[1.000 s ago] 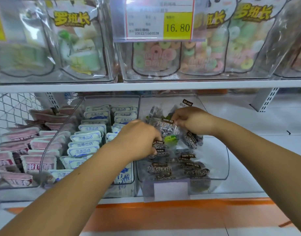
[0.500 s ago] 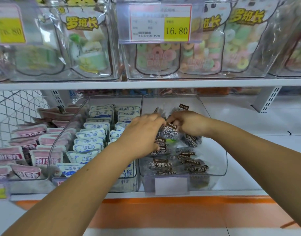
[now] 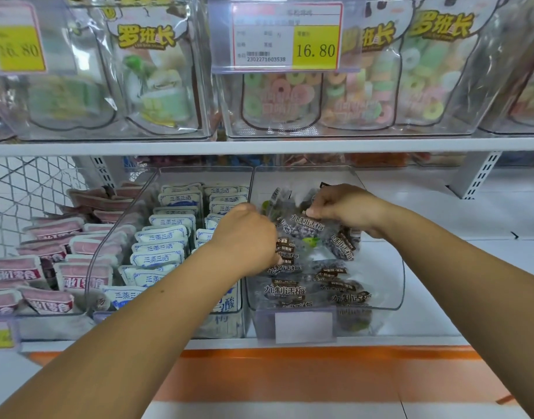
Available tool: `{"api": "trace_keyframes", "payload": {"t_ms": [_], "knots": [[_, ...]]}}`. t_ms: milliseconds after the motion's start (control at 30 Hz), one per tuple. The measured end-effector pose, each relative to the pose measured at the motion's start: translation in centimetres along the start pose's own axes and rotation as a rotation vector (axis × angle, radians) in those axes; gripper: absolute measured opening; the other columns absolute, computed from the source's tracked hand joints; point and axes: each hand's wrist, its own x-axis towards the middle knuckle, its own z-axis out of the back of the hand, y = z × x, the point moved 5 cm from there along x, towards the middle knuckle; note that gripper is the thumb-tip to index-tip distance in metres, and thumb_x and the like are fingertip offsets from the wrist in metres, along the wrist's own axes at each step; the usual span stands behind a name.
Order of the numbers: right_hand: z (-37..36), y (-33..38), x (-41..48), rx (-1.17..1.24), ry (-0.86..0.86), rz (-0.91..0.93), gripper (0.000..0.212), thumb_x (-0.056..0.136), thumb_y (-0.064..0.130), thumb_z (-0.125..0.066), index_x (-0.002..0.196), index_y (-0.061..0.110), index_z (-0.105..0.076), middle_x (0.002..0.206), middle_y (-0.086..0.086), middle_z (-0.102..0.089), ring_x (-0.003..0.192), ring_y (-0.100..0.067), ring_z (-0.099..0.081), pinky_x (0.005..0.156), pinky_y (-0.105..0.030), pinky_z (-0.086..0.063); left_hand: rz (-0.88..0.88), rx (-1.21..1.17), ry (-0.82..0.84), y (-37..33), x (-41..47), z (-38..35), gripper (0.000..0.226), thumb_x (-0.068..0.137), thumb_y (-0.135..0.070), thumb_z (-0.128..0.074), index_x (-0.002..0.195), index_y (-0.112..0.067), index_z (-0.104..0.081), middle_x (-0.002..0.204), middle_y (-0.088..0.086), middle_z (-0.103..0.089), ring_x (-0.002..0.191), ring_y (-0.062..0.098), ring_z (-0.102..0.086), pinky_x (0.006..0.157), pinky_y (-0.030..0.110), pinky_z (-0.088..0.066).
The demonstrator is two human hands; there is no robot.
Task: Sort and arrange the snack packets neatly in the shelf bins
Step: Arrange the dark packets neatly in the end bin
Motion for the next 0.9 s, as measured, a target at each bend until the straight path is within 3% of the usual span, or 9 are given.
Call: {"api": "trace_keyframes", "payload": {"t_ms": [167,300,367,433,500,633,700,800,900], "knots": [[2.1,1.3,-2.1,0.146,-0.234,0.139,0.009,0.091,0.026,-0.065,0.084,0.022,-0.061,0.075,0.008,-0.061,0.064,-0.005,-0.053,0.055,-0.021,-0.040,0.020,-0.099,-0.072,-0.1,0.1,-0.1,0.045,0.084,-0.063,-0.056,0.109,-0.028,-0.069,0.104,-0.007,-0.067,0.116,0.020,-0.048,0.105,0.034,-0.027],[3.1,0.8,-4.3,0.292,-0.360,0.179,0.003,0.091,0.019,-0.063,0.091,0.016,-0.062,0.076,0.007,-0.063,0.056,0.008,-0.054,0.059,-0.015,-0.044,0.119,-0.603,-0.267,0.6,-1.3,0.8,0.042,0.074,-0.056,-0.072,0.097,-0.027,-0.052,0.095,-0.012,-0.057,0.095,0.012,-0.048,0.080,0.029,-0.037],[3.2,0.6,-5.1,0.341,-0.381,0.173,0.007,0.092,0.018,-0.062,0.086,0.021,-0.060,0.071,0.008,-0.061,0.056,0.006,-0.053,0.062,-0.021,-0.044,0.150,-0.889,-0.333,1.0,-2.1,0.9,0.048,0.074,-0.050,-0.076,0.106,-0.028,-0.047,0.106,-0.012,-0.059,0.101,0.010,-0.052,0.081,0.026,-0.040],[3.1,0.7,-5.4,0.354,-0.368,0.184,0.011,0.093,0.017,-0.061,0.085,0.023,-0.058,0.068,0.005,-0.057,0.057,0.001,-0.051,0.061,-0.023,-0.044,0.132,-1.014,-0.326,1.0,-2.4,0.9,0.061,0.078,-0.043,-0.075,0.129,-0.029,-0.044,0.121,-0.015,-0.056,0.112,0.003,-0.052,0.092,0.020,-0.036],[2.6,1.2,-5.8,0.354,-0.324,0.206,0.007,0.094,0.017,-0.060,0.089,0.022,-0.059,0.071,-0.003,-0.056,0.064,-0.009,-0.052,0.062,-0.027,-0.046,0.101,-0.933,-0.298,0.9,-2.4,0.9,0.060,0.084,-0.039,-0.071,0.137,-0.031,-0.046,0.115,-0.016,-0.057,0.108,0.003,-0.054,0.090,0.020,-0.038],[1.1,1.3,-6.2,0.191,-0.092,0.206,0.016,0.087,0.027,-0.069,0.102,0.024,-0.064,0.083,0.000,-0.068,0.077,-0.018,-0.064,0.074,-0.032,-0.052,0.111,-0.736,-0.327,0.5,-2.3,1.4,0.040,0.084,-0.044,-0.069,0.121,-0.032,-0.061,0.100,-0.014,-0.064,0.094,0.011,-0.060,0.082,0.029,-0.049],[1.5,1.2,-6.5,-0.043,-0.074,0.194,0.014,0.083,0.028,-0.074,0.087,0.022,-0.062,0.077,0.002,-0.068,0.072,-0.018,-0.064,0.065,-0.026,-0.047,0.106,-0.670,-0.322,0.1,-2.3,1.6,0.043,0.084,-0.049,-0.067,0.124,-0.036,-0.058,0.106,-0.014,-0.066,0.097,0.012,-0.058,0.081,0.029,-0.047],[1.9,0.7,-6.4,-0.376,-0.137,0.183,0.029,0.083,0.026,-0.074,0.070,0.021,-0.049,0.066,0.002,-0.058,0.067,-0.020,-0.056,0.058,-0.028,-0.039,0.072,-0.503,-0.317,-0.8,-2.2,2.2,0.062,0.086,-0.050,-0.065,0.141,-0.034,-0.041,0.133,-0.006,-0.057,0.122,0.019,-0.049,0.098,0.035,-0.042],[1.0,0.9,-6.1,-0.655,-0.100,0.193,0.022,0.086,0.028,-0.069,0.078,0.019,-0.050,0.071,0.001,-0.053,0.072,-0.022,-0.049,0.060,-0.032,-0.037,0.010,-0.428,-0.315,-2.0,-2.1,2.5,0.068,0.086,-0.045,-0.067,0.143,-0.028,-0.034,0.140,-0.003,-0.051,0.128,0.018,-0.044,0.101,0.035,-0.040]]}}
